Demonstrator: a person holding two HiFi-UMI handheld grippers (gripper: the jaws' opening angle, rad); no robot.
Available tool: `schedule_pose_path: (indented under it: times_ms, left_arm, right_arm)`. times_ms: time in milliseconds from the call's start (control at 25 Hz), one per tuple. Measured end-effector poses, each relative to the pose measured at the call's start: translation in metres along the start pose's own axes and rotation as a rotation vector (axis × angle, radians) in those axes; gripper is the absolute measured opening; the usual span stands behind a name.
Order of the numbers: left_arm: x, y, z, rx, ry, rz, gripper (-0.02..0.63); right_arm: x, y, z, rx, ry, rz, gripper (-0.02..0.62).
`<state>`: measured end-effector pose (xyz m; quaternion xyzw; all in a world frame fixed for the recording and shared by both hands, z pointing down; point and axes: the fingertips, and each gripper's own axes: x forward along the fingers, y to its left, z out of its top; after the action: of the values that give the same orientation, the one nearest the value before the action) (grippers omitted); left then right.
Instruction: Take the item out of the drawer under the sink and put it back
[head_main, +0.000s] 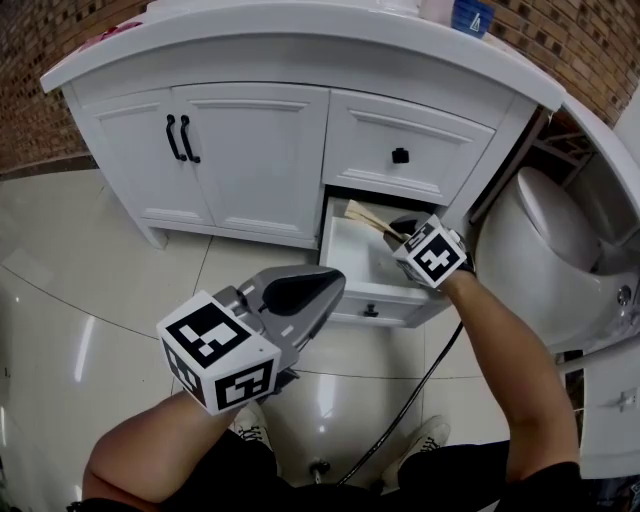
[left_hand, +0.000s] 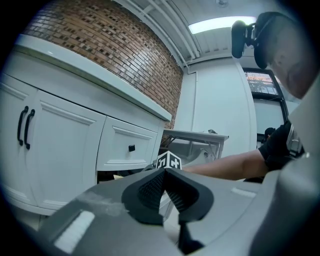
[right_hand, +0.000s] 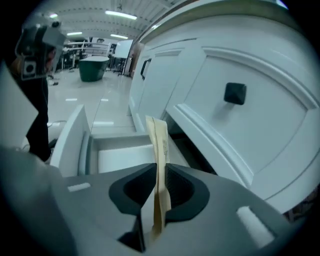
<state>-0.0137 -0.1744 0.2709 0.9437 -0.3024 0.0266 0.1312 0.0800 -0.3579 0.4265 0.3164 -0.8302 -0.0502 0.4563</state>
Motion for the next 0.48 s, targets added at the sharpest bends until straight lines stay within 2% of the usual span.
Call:
schedule_pose_path:
  times_ms: [120,280,480]
  left_arm:
    - [0.0,-0.001,-0.001,-0.003,0.004,-0.003,0.006]
    - [0.001,0.002,-0.001,-0.004,0.005,-0.002,0.006]
    - [0.001,0.005,-0.001,-0.007,0.002,-0.003,0.006]
  right_arm:
    - [0.02,0.008,-0.011,-0.106,0.083,0.027,0.063]
    - [0.04,0.026,-0.021,-0.201,0.163,0.107,0.063]
    - [0.053,0.026,-0.024,-0.295,0.241,0.089,0.063]
